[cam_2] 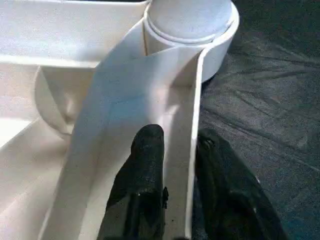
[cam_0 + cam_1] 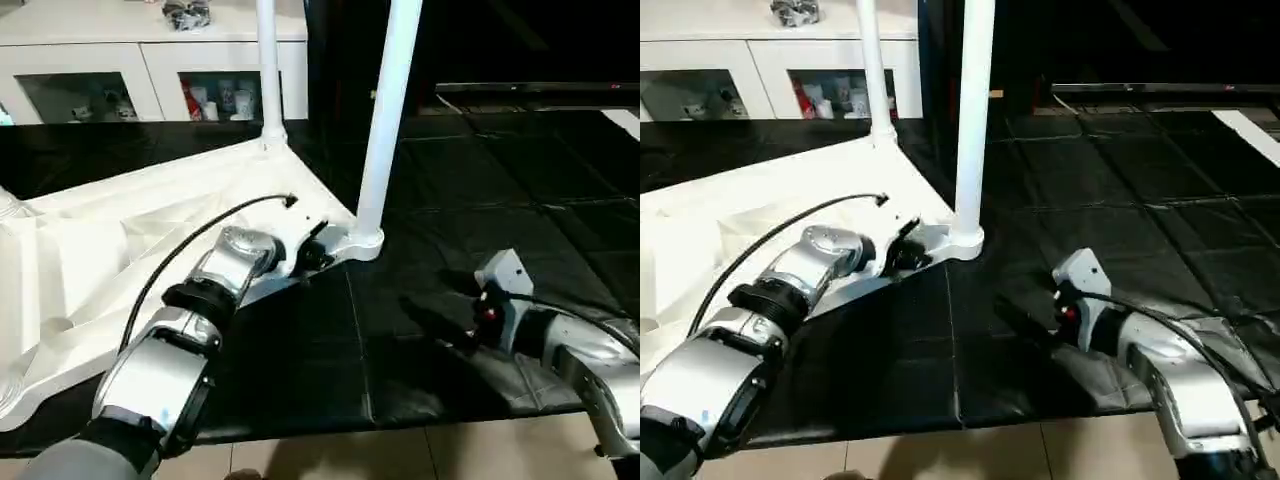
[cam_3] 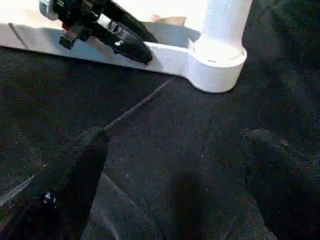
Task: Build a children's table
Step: Rotate leg to tighten
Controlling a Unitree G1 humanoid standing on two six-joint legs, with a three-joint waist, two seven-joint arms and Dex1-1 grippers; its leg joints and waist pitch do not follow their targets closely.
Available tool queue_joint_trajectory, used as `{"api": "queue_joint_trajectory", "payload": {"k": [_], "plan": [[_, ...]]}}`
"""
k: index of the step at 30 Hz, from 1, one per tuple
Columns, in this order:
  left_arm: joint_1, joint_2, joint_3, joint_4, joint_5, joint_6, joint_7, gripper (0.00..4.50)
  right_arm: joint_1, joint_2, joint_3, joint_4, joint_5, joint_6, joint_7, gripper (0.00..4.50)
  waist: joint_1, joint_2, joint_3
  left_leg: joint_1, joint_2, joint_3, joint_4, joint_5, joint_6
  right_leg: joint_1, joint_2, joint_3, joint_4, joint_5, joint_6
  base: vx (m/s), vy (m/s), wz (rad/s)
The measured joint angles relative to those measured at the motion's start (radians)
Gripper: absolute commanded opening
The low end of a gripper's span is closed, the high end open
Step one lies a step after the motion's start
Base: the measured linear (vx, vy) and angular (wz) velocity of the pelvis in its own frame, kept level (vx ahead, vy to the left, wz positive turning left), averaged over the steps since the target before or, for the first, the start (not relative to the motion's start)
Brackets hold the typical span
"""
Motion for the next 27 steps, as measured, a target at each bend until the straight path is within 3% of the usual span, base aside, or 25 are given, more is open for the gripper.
{"api": "queue_joint_trajectory", "payload": {"k": [10, 12, 21, 27], "plan": [[-0.024, 0.005, -0.018, 0.058, 0.026, -0.061, -0.048, 0.30, -0.012, -0.006, 0.008, 0.001, -0.001, 0.000, 0.010, 4.50, -0.002, 0.000, 0.000, 0.000, 0.000, 0.000, 0.000, 0.000, 0.000, 0.000, 0.000, 0.000, 0.000, 0.000, 0.000, 0.000, 0.000, 0.00], [-0.024, 0.018, -0.019, 0.061, 0.021, -0.085, -0.103, 0.08, -0.018, -0.009, 0.008, 0.003, -0.001, 0.000, 0.021, 4.50, -0.001, 0.000, 0.000, 0.000, 0.000, 0.000, 0.000, 0.000, 0.000, 0.000, 0.000, 0.000, -0.001, 0.000, 0.001, 0.000, 0.000, 0.00], [0.033, 0.103, -0.076, 0.006, 0.022, -0.209, -0.396, 0.08, -0.045, -0.011, 0.011, 0.021, 0.020, -0.015, 0.075, 4.50, 0.013, 0.000, 0.000, 0.001, 0.001, 0.001, -0.003, -0.001, 0.002, 0.002, -0.002, 0.000, -0.005, 0.003, -0.005, 0.000, 0.000, 0.00], [0.101, 0.161, -0.104, -0.055, 0.029, -0.332, -0.530, 0.08, -0.097, -0.023, 0.035, 0.082, 0.030, -0.047, 0.161, 4.50, 0.014, -0.001, 0.000, 0.017, 0.000, 0.001, -0.004, -0.001, 0.002, 0.014, -0.003, 0.001, -0.007, 0.000, 0.001, 0.000, 0.000, 0.00]]}}
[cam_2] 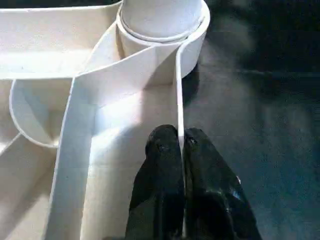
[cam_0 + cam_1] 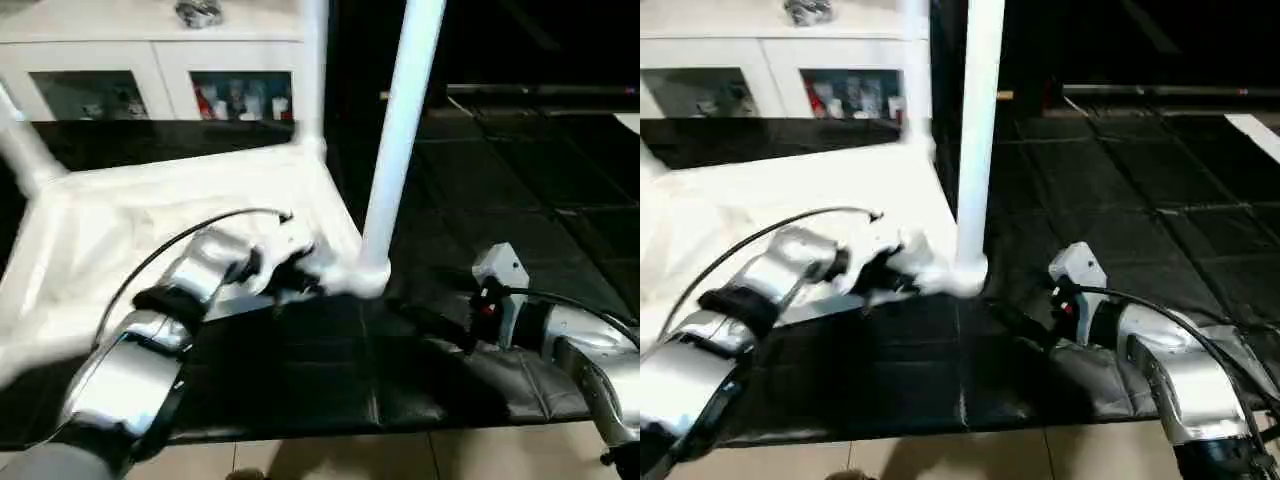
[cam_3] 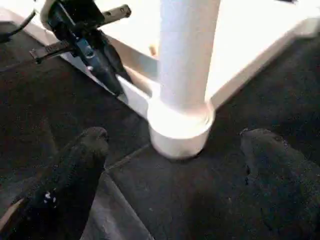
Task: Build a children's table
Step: Rotate leg to tighten
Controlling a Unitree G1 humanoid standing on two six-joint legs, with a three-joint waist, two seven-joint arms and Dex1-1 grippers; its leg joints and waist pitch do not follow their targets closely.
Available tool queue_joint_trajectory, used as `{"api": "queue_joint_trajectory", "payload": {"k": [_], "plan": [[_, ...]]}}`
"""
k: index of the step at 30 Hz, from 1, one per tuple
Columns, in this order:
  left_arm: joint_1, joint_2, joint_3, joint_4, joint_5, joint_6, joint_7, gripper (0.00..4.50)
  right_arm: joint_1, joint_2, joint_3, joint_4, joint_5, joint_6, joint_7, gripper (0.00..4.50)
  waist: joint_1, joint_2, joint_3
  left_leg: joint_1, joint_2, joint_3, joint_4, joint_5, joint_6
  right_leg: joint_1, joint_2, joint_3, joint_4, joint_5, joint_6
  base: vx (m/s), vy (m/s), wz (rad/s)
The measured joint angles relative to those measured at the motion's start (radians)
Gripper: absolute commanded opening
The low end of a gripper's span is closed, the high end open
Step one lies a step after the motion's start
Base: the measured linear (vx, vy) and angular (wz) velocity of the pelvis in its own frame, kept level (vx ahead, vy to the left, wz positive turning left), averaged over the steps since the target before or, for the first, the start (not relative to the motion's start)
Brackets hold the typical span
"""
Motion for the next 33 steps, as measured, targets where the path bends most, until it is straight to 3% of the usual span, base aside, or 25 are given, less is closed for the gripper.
{"api": "queue_joint_trajectory", "payload": {"k": [10, 17, 33], "plan": [[0.050, 0.036, -0.021, -0.093, -0.008, -0.041, -0.105, 0.08, -0.125, 0.011, 0.103, 0.150, -0.035, -0.112, 0.158, 4.50, 0.003, -0.001, 0.000, -0.001, 0.000, 0.001, -0.002, 0.000, 0.000, -0.001, 0.000, 0.000, 0.000, 0.001, -0.002, 0.000, 0.000, 0.00], [0.076, 0.057, -0.041, -0.156, -0.011, -0.066, -0.187, 0.00, -0.217, 0.037, 0.141, 0.308, -0.045, -0.159, 0.261, 3.90, 0.019, -0.002, 0.000, -0.004, 0.001, 0.002, -0.002, 0.000, 0.000, -0.002, 0.000, 0.000, 0.001, -0.001, -0.004, 0.000, 0.000, 0.00], [0.102, 0.069, -0.054, -0.223, -0.010, -0.054, -0.215, 0.00, -0.278, 0.073, 0.184, 0.472, -0.044, -0.219, 0.420, 2.65, 0.019, -0.007, -0.001, -0.004, 0.001, 0.002, -0.001, 0.000, 0.000, -0.003, 0.000, 0.000, 0.001, -0.001, -0.003, 0.000, 0.000, 0.00]]}}
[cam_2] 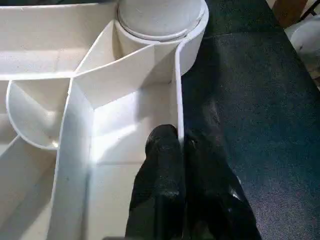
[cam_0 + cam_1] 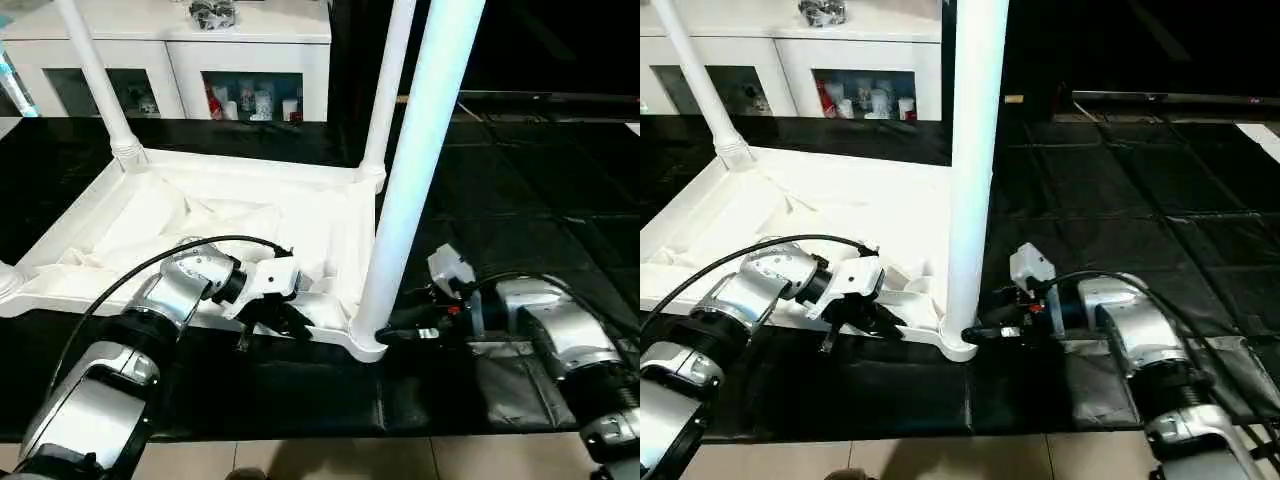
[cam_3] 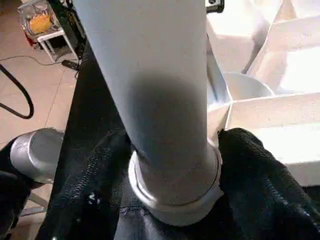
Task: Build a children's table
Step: Rotate leg to tighten
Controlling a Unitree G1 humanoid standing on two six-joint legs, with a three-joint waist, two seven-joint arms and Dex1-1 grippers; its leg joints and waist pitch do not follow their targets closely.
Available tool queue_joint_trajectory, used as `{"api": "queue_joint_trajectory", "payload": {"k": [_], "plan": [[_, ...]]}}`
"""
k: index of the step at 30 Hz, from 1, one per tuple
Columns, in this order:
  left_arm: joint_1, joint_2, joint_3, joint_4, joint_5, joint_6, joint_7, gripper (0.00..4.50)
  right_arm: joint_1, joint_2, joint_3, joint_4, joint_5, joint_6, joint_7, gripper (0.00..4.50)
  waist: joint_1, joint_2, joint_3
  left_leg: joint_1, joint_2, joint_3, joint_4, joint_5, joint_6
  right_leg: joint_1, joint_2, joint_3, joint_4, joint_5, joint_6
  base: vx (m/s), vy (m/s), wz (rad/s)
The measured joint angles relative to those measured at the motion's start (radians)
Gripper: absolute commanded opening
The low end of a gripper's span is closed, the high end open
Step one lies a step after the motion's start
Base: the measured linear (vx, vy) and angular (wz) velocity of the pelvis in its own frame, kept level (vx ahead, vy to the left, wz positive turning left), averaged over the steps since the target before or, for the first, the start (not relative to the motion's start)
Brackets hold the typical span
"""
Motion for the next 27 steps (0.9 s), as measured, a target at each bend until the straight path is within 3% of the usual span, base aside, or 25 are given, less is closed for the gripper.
{"api": "queue_joint_trajectory", "payload": {"k": [6, 15, 20, 23, 24, 27], "plan": [[0.007, 0.002, 0.000, -0.017, 0.000, 0.007, 0.000, 0.00, -0.018, 0.025, 0.005, 0.039, 0.000, -0.024, 0.028, 2.07, -0.001, -0.002, 0.000, 0.000, 0.000, 0.000, 0.000, 0.000, 0.000, 0.000, 0.000, 0.000, 0.000, 0.000, 0.000, 0.000, 0.000, 0.00], [0.014, -0.001, -0.001, -0.038, 0.000, 0.039, 0.003, 0.00, -0.012, 0.025, 0.000, 0.036, 0.004, -0.010, 0.037, 1.98, 0.000, -0.004, 0.000, 0.000, 0.000, 0.000, 0.000, 0.000, 0.000, 0.000, 0.000, 0.000, 0.000, 0.000, 0.000, 0.000, 0.000, 0.00], [0.011, -0.049, 0.036, -0.022, 0.002, 0.120, 0.108, 0.00, 0.047, 0.047, -0.064, -0.006, 0.011, 0.025, -0.074, 1.98, 0.006, -0.003, -0.001, 0.003, 0.000, 0.002, 0.000, 0.000, 0.000, 0.003, -0.001, 0.002, 0.001, 0.000, -0.001, 0.000, 0.000, 0.00], [-0.010, -0.101, 0.076, 0.025, 0.005, 0.199, 0.259, 0.00, 0.064, 0.109, -0.127, -0.024, -0.017, 0.051, -0.300, 1.98, -0.009, -0.002, -0.001, 0.004, -0.001, 0.000, 0.000, 0.000, 0.000, 0.005, -0.001, 0.004, 0.000, -0.001, 0.002, 0.000, 0.000, 0.00], [-0.028, -0.128, 0.088, 0.049, 0.007, 0.236, 0.324, 0.00, 0.062, 0.143, -0.151, -0.023, -0.036, 0.056, -0.406, 1.97, -0.022, -0.002, -0.001, 0.005, -0.001, 0.000, 0.000, 0.000, 0.000, 0.004, -0.001, 0.003, -0.001, -0.001, 0.002, 0.000, 0.000, 0.00], [-0.040, -0.180, 0.109, 0.066, 0.007, 0.298, 0.424, 0.00, 0.049, 0.194, -0.181, -0.012, -0.067, 0.062, -0.566, 1.95, -0.043, 0.001, -0.003, 0.004, -0.002, -0.002, -0.004, 0.000, 0.000, 0.004, -0.001, 0.002, -0.007, -0.001, 0.003, 0.000, 0.000, 0.00]]}}
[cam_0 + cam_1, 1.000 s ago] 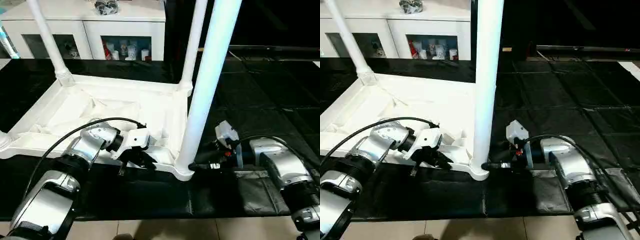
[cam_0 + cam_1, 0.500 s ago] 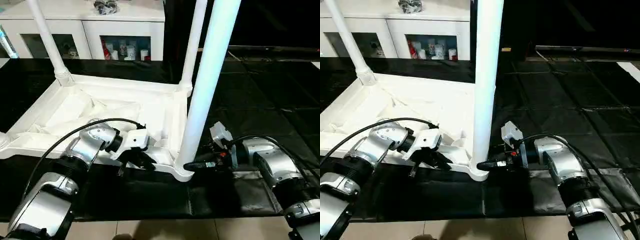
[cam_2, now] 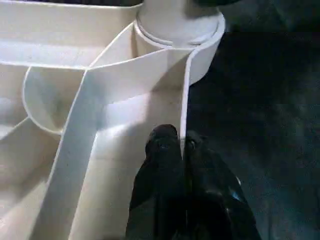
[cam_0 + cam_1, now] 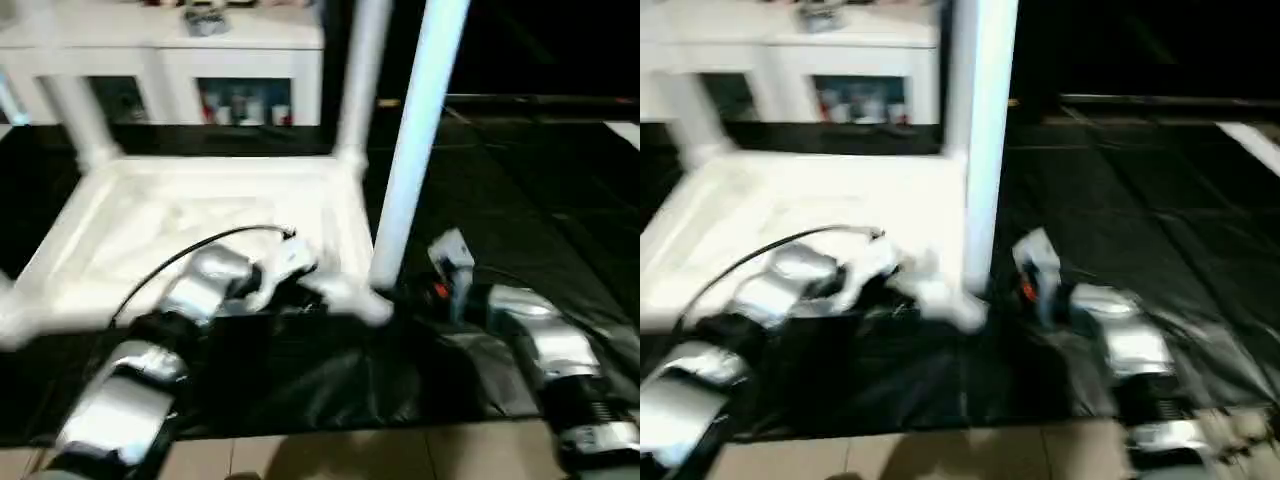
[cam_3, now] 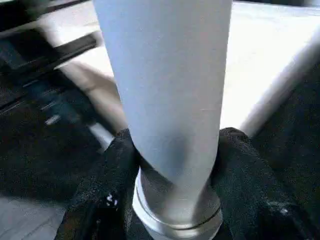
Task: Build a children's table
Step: Rotate leg to tighten
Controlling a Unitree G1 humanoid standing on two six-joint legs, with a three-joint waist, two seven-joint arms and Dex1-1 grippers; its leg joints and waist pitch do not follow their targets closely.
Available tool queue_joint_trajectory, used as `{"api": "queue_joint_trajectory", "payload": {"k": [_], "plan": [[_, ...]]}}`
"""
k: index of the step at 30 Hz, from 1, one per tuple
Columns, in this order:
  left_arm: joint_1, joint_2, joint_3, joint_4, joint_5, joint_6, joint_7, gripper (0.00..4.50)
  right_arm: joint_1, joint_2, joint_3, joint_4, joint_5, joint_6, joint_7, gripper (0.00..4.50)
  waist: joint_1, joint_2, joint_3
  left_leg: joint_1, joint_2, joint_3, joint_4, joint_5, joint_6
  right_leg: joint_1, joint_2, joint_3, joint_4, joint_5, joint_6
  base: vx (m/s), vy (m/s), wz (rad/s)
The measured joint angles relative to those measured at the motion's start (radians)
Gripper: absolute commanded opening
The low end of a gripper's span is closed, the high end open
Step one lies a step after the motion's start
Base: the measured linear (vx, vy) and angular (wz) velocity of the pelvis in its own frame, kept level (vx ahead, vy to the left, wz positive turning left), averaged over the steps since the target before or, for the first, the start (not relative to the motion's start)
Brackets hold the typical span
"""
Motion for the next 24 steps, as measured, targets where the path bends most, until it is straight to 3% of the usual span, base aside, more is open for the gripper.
{"api": "queue_joint_trajectory", "payload": {"k": [6, 8, 9, 12, 20, 24], "plan": [[-0.078, -0.090, 0.051, 0.113, 0.002, 0.062, 0.266, 0.00, -0.158, 0.143, -0.044, 0.176, -0.059, 0.002, -0.374, 1.93, -0.033, 0.003, -0.001, -0.001, 0.000, -0.001, 0.000, 0.000, 0.000, -0.005, 0.001, -0.002, -0.002, 0.000, 0.000, 0.000, 0.000, 0.00], [-0.083, -0.104, 0.052, 0.115, 0.004, 0.062, 0.295, 0.00, -0.168, 0.151, -0.054, 0.190, -0.060, -0.007, -0.408, 1.93, -0.034, 0.003, -0.001, -0.001, 0.000, 0.000, -0.001, 0.000, 0.000, -0.005, 0.001, -0.001, -0.002, 0.001, -0.001, 0.000, 0.000, 0.00], [-0.086, -0.106, 0.052, 0.117, 0.006, 0.060, 0.302, 0.00, -0.169, 0.166, -0.070, 0.191, -0.060, -0.010, -0.426, 2.48, -0.034, 0.003, -0.001, -0.002, 0.000, 0.000, -0.001, 0.000, 0.000, -0.005, 0.001, 0.000, -0.001, 0.004, -0.002, 0.000, 0.000, 0.00], [-0.095, -0.104, 0.052, 0.126, 0.009, 0.046, 0.302, 0.00, -0.166, 0.184, -0.088, 0.176, -0.056, -0.015, -0.441, 2.68, -0.031, 0.003, -0.001, -0.004, 0.000, 0.000, -0.003, 0.000, 0.000, -0.006, 0.002, -0.001, 0.000, 0.007, -0.006, 0.017, -0.002, 0.01], [-0.097, -0.069, 0.039, 0.142, 0.028, -0.041, 0.284, 0.00, -0.055, 0.193, -0.074, 0.070, -0.036, -0.029, -0.390, 3.36, -0.026, 0.004, -0.001, -0.008, 0.001, 0.002, -0.009, 0.000, 0.000, -0.010, 0.003, -0.001, 0.000, 0.002, -0.004, 0.000, 0.000, 0.00], [-0.097, -0.025, 0.005, 0.168, 0.042, -0.157, 0.202, 0.00, 0.090, 0.138, -0.053, -0.088, 0.004, -0.024, -0.297, 3.73, -0.013, 0.003, -0.001, -0.007, 0.001, 0.003, -0.009, 0.000, 0.000, -0.012, 0.003, -0.001, 0.000, 0.001, -0.004, 0.000, 0.000, 0.00]]}}
